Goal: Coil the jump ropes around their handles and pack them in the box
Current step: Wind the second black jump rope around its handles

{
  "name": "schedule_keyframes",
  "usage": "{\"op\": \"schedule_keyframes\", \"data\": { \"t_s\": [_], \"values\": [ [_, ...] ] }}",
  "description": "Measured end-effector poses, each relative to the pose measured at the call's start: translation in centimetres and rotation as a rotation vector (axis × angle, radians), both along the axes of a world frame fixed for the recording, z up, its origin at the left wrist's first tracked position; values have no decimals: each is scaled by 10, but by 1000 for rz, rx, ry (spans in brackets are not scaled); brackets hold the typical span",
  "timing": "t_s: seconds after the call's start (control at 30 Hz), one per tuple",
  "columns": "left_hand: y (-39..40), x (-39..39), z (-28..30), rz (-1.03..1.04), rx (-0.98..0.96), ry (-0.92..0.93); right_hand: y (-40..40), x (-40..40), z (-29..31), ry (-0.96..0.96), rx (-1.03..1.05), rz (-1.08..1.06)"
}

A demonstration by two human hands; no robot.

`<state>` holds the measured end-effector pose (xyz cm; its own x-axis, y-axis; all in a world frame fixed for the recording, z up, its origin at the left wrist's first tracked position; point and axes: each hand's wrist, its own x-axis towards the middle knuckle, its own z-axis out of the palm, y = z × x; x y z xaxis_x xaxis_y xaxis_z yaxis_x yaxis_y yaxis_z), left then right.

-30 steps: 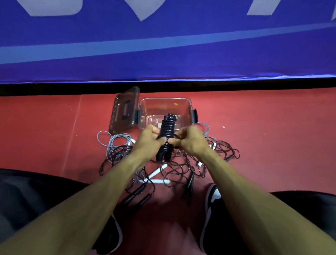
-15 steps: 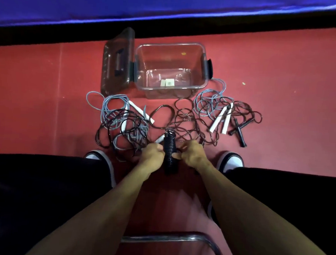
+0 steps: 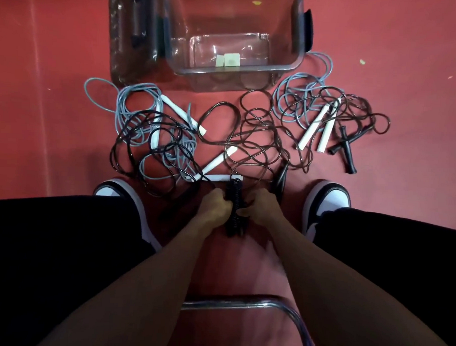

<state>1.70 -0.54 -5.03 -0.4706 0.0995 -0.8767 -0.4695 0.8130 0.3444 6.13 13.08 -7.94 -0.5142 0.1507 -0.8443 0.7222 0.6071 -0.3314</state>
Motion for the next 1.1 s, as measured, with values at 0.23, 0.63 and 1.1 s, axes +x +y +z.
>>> {"op": "schedule_keyframes", "data": {
  "t_s": [0.23, 0.63, 1.1],
  "values": [
    [-2, 4, -10, 11, 11, -35, -1, 3, -10, -61, -18, -13],
    [-1, 6, -12, -49, -37, 11, -7, 6, -14, -69, 15, 27],
    [35, -22, 15, -44, 109, 193, 34, -15, 18, 183, 190, -388]
  ]
}}
